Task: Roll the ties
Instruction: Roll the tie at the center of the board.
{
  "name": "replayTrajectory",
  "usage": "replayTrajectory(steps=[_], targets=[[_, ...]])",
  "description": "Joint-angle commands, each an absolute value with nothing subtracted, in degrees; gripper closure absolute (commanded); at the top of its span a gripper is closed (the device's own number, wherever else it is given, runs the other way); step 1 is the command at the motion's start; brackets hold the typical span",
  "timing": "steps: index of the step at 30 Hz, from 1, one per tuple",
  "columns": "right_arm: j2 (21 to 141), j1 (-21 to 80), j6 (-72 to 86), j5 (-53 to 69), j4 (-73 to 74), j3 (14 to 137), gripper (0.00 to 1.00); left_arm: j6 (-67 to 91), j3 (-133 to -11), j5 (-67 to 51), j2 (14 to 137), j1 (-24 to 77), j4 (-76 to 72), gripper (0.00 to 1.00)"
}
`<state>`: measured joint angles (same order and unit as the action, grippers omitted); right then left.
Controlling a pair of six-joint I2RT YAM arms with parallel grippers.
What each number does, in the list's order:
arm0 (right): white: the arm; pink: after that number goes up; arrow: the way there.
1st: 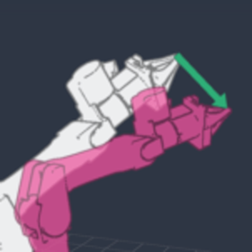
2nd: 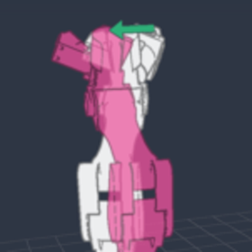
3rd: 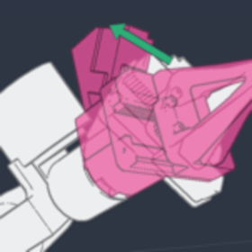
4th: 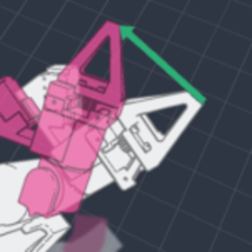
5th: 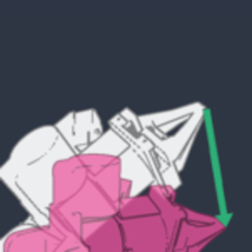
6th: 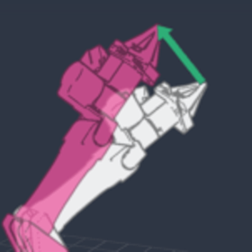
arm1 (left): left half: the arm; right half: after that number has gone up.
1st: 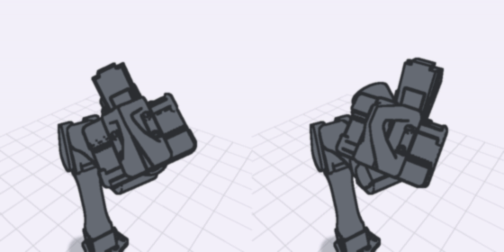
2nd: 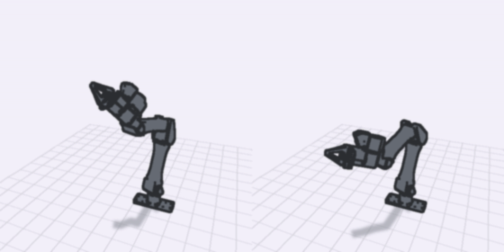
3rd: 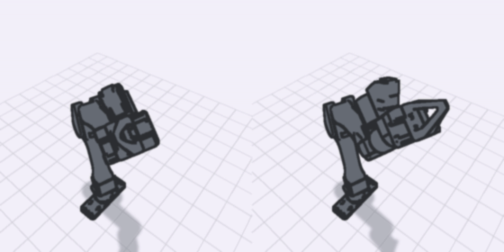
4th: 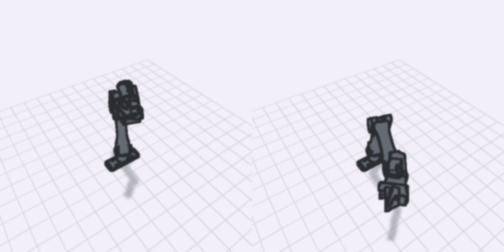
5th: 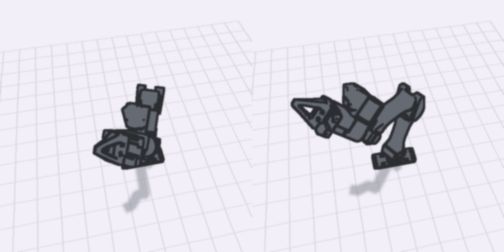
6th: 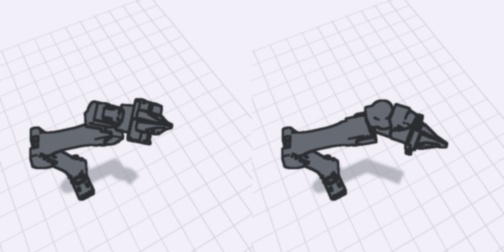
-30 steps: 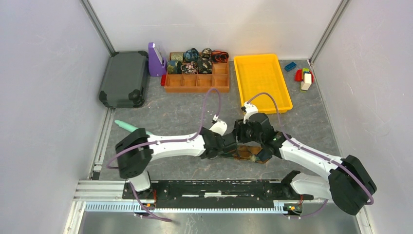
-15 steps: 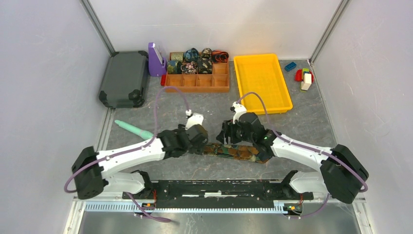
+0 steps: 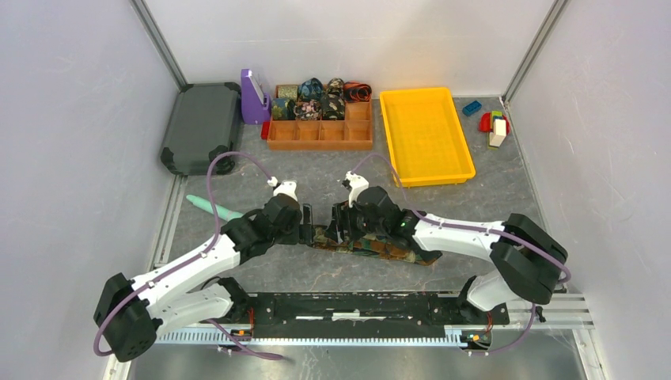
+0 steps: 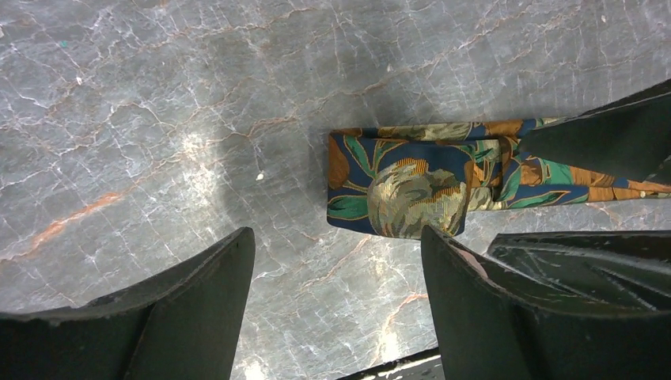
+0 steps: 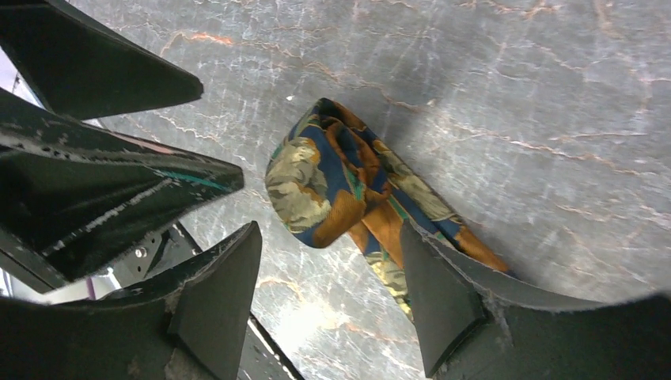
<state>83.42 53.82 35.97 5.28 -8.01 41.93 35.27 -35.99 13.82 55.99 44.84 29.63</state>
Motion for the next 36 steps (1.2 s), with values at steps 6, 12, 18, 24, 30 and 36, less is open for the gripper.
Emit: replayTrajectory(steps=[6,12,18,24,30,36], targets=[[88.40,55.80,36.67,2.31,-9.59,47.03,0.38,33.31,-34.11,10.51,55.51,43.95,24.63,0.18],[90.47,55.99,36.56,1.41,-9.65,47.12,0.45,33.30,-33.33,9.88,56.20,43.59,23.36,0.19],[91.10,55.94,36.13,0.36,-8.99,46.65,0.55,32.93,-32.82,8.79,57.16,43.42,22.03,0.21],[90.99,55.99,35.48,-1.45,-7.50,46.34,0.66,32.53,-32.78,7.64,59.23,43.42,20.51,0.22],[90.73,55.98,35.16,-2.26,-6.82,45.64,0.66,32.14,-32.30,6.33,62.50,43.42,17.90,0.24],[90.35,55.99,34.89,-2.82,-5.69,46.16,0.59,32.03,-32.31,6.15,67.09,43.42,16.11,0.25]])
